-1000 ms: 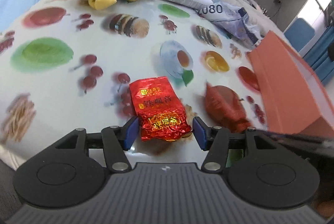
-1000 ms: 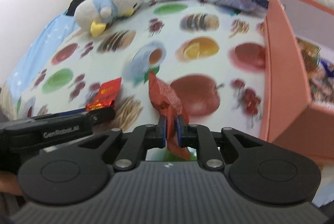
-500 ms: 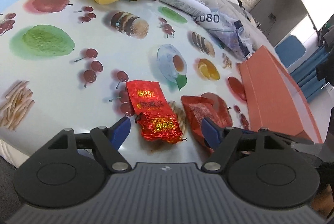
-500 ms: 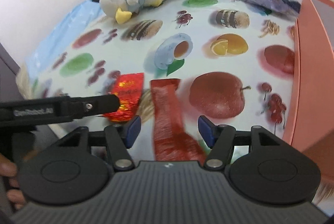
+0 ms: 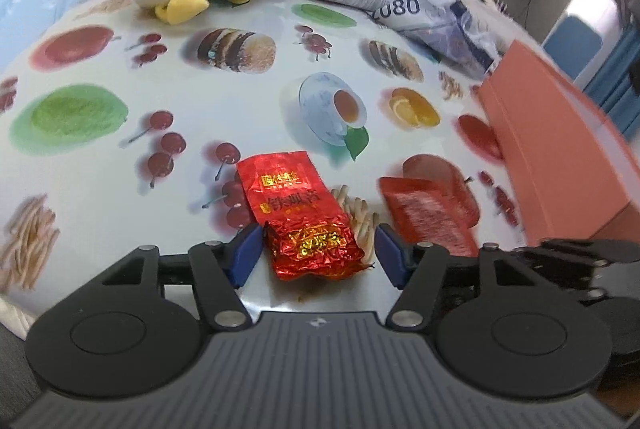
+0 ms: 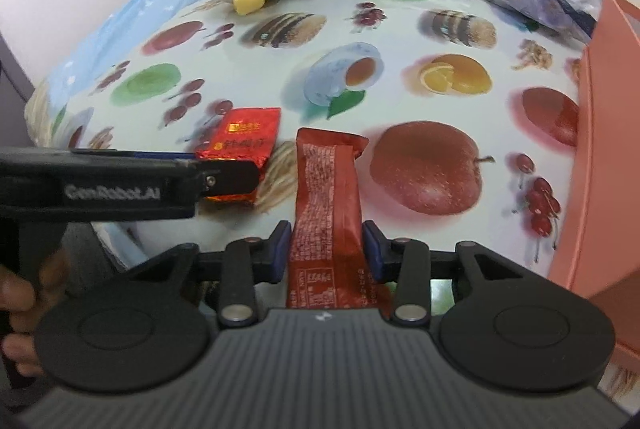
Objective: Organize snacks
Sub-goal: 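Lift and carry gold-printed packet with left tool while right tool carries sausage wrapper to box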
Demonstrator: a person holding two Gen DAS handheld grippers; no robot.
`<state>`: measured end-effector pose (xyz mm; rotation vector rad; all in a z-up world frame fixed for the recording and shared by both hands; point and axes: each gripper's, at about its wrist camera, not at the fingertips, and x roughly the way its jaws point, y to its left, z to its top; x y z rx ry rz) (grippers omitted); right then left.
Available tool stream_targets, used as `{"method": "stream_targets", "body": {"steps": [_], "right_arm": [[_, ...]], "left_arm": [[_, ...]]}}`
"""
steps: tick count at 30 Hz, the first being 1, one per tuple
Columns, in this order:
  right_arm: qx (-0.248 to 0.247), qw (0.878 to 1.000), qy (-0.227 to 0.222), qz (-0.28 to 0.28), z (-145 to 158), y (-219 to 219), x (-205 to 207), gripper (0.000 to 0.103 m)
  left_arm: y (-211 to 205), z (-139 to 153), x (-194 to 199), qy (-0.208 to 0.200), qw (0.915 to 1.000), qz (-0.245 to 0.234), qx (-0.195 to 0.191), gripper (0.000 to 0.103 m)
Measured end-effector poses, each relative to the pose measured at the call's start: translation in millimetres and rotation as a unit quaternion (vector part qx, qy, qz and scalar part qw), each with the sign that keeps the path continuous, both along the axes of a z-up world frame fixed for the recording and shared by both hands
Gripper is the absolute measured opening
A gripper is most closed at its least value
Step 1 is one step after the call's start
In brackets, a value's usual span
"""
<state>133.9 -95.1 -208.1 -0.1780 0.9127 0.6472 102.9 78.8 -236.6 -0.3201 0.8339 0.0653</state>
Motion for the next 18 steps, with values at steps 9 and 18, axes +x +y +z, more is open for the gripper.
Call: {"method": "stream_targets", "body": {"steps": [9,18], "right_arm": [[0.004,0.998,0.002,-0.063,4,-24,1,0.041],[0.020,0.996,-0.009,-0.086,23,-39,-12,0.041]], "left_arm": [[-19,-1,6,0.004,0.9976,-0.001,0.069,0.056],[-26,25,-14,-0.005,0.9984,0.003,0.056,0.056]]}}
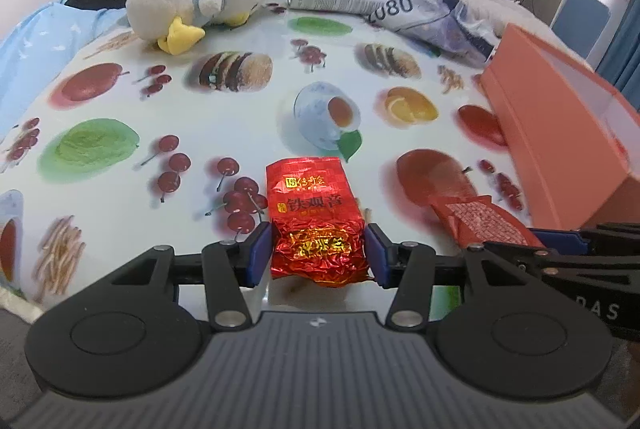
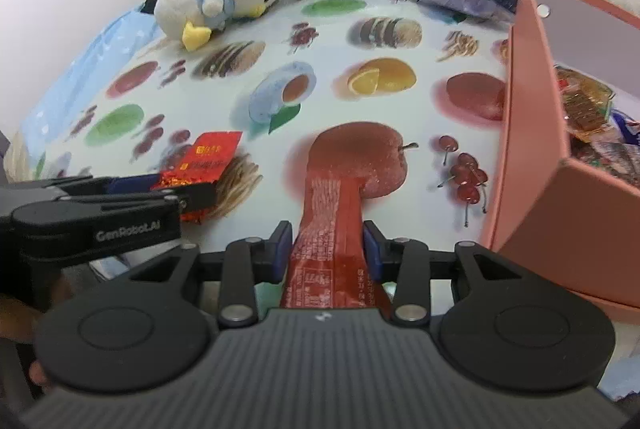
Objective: Organize snacks
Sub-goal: 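Lift and carry gold-printed packet with left tool while right tool carries sausage wrapper to box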
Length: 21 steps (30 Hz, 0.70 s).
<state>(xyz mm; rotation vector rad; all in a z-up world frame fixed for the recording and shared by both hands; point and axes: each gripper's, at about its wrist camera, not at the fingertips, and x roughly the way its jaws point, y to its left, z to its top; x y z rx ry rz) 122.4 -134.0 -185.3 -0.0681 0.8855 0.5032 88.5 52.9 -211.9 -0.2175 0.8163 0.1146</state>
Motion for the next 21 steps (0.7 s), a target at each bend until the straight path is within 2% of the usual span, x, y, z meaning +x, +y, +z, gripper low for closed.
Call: {"method": "stream_targets", "body": {"steps": [7,17,21], "right_arm": [[0.013,0.999,-0.022,-0.020,22,-12,-14,0.039],[0.038,0.997,-0.049,-0.053,60,-32,-37,0.039],[0.045,0.994,-0.073,-0.063,81,-41,-53,0.039]], "left_arm": [[-11,35,-21,-0.026,0.9996,0.007,-0.007,0.056],[-32,87,-48,-0.065,0.9976,-0.023,-0.009,0.056],[-40,106,-61,-0.077,0.9964,-0.030,-0.016,0.056]]}}
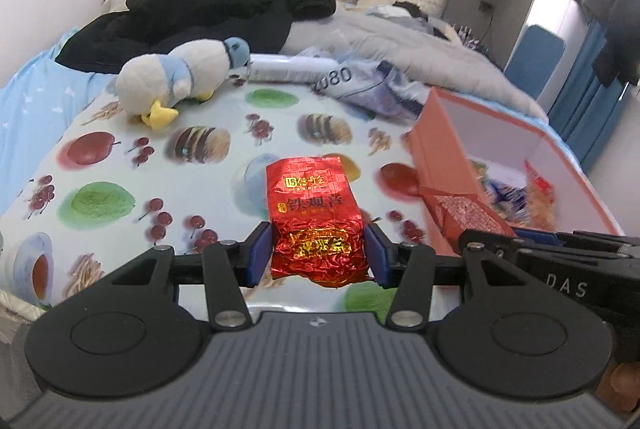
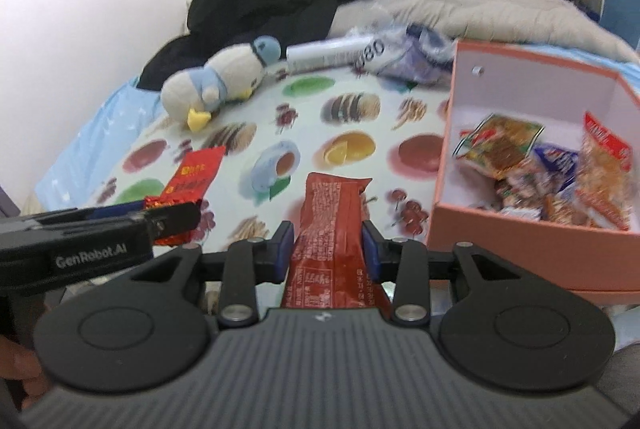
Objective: Organize snacks
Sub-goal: 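Lift and carry gold-printed packet with left tool while right tool carries sausage wrapper to box, then lower both held packets into the pink box and open both tools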
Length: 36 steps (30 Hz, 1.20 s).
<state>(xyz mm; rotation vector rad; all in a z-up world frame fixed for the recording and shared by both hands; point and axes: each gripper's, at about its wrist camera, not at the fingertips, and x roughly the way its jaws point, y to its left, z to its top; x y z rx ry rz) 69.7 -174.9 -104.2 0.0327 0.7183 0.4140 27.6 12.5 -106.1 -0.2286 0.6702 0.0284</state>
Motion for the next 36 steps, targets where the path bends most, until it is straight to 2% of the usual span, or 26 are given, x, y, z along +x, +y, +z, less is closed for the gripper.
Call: {"method": "stream_targets", "body": {"steps": [4,14,19,23,26,30,36], "right_arm": [[0.011,1.000,-0.016,-0.020,22,-15,-13,0.039],[0.025,0.996,-0.042,-0.069,52,-55,-40,0.039],[0.028,0.994,-0.033,-0.097,48,-76,-36,0.039],[0.024,0.992,-0.036,-0.118,48,-95,-33,0.039],[0.033,0.989,-0.028,-0.140,44,-111,-24,0.039],[0.029,0.987,-0.028,-0.158,37,-128,-7,0.039],[0.029,0.985,-0.023,-0.169,29,-148,29,0.039]], "left_arm": [[-7,19,-9,-0.012,0.9995,-0.012,-0.025,0.056],[-42,51,-9,-0.030,0.9965,-0.072,-0.031,0.056],[-69,58,5,-0.036,0.9937,-0.104,-0.021,0.056],[-85,58,25,-0.028,0.9913,-0.124,-0.034,0.056],[-99,58,43,-0.024,0.9896,-0.140,-0.023,0.056],[-116,56,64,-0.028,0.9877,-0.154,0.001,0.056],[-134,52,104,-0.015,0.9872,-0.159,0.001,0.056]]}}
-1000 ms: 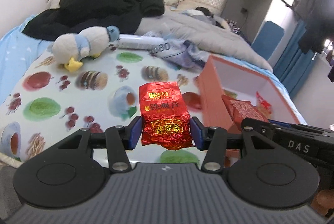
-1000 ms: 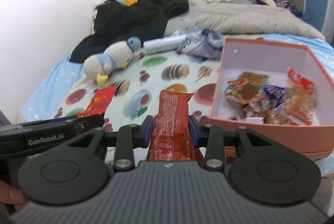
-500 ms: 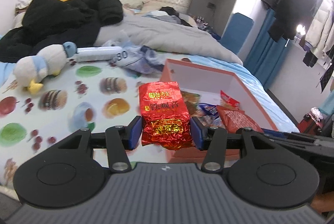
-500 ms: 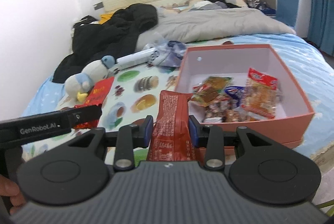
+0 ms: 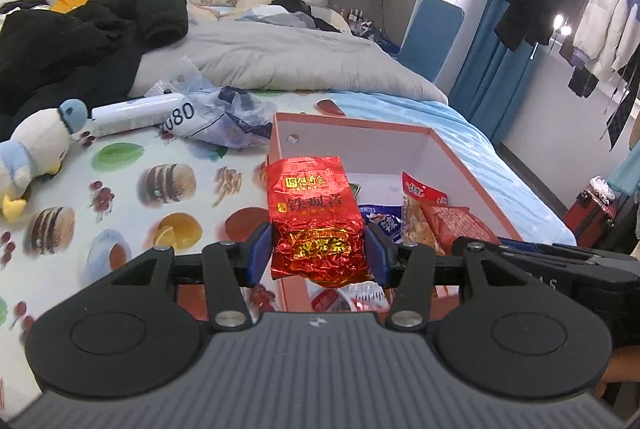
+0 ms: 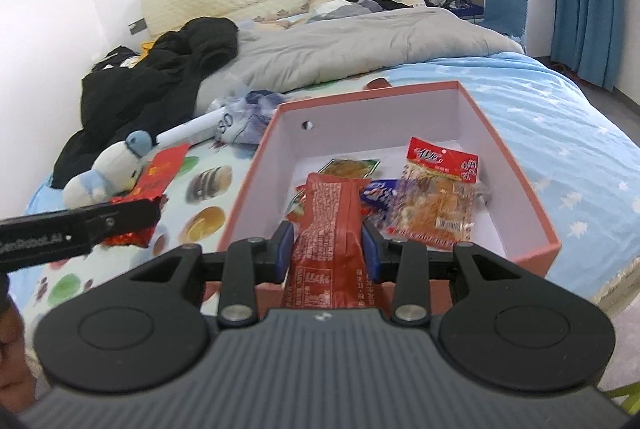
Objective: Organize snacks
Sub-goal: 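Lower both held packets into the pink box and open both tools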
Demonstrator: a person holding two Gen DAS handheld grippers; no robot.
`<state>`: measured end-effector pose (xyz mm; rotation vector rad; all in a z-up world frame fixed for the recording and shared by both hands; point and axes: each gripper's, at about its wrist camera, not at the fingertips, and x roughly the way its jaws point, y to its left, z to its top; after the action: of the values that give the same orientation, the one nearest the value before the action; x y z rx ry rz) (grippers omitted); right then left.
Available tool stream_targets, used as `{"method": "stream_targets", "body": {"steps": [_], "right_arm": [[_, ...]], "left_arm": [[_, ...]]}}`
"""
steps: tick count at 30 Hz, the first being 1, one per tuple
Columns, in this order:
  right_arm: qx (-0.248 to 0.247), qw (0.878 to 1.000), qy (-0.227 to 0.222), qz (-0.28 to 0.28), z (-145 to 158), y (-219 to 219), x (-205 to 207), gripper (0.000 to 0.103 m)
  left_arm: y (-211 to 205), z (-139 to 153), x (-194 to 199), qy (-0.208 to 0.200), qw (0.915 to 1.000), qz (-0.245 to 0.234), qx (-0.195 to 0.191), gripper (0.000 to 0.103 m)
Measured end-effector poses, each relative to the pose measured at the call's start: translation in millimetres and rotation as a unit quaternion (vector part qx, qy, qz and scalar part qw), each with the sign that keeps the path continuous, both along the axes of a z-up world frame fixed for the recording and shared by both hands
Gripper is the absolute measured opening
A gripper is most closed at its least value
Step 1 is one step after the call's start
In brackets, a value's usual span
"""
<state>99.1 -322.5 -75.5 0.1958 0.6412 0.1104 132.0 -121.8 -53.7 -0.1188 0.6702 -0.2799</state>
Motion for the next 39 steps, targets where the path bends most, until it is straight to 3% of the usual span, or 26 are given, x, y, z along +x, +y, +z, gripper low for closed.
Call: {"method": "stream_targets", "body": {"steps": [8,21,25,28,30,32,39], "right_arm": [[0.007,1.000,0.012,0.001,-10,-29,55,0.039],[0.016,0.996,0.087,-0.002,-55,-68,143,0.040],[-0.021,0.996,0.083,-0.003,-60,-66,148,0.041],[-0.009,0.995,0.094,-0.016,-64,-73,150,0.042],[-0.003,0.995,0.096,-0.022,-65,-77,148,0.058],[-0.001,0.996,0.089,-0.022,-62,-78,144,0.065],[-0.002,0.998,0.065,-0.017,-37,-74,113,0.065]], "left_arm": [[-43,-18,70,0.032,0.9989,-0.031,0.015,0.056],[-109,-58,157,0.071,0.9921,-0.094,0.044,0.056],[-109,-63,168,0.093,0.9921,-0.084,0.010,0.060],[-109,-63,167,0.093,0.9919,-0.086,0.006,0.068],[-109,-61,163,0.093,0.9920,-0.086,0.008,0.071],[-109,-56,157,0.093,0.9918,-0.088,0.006,0.071],[-101,-24,118,0.067,0.9942,-0.083,0.013,0.072]]}}
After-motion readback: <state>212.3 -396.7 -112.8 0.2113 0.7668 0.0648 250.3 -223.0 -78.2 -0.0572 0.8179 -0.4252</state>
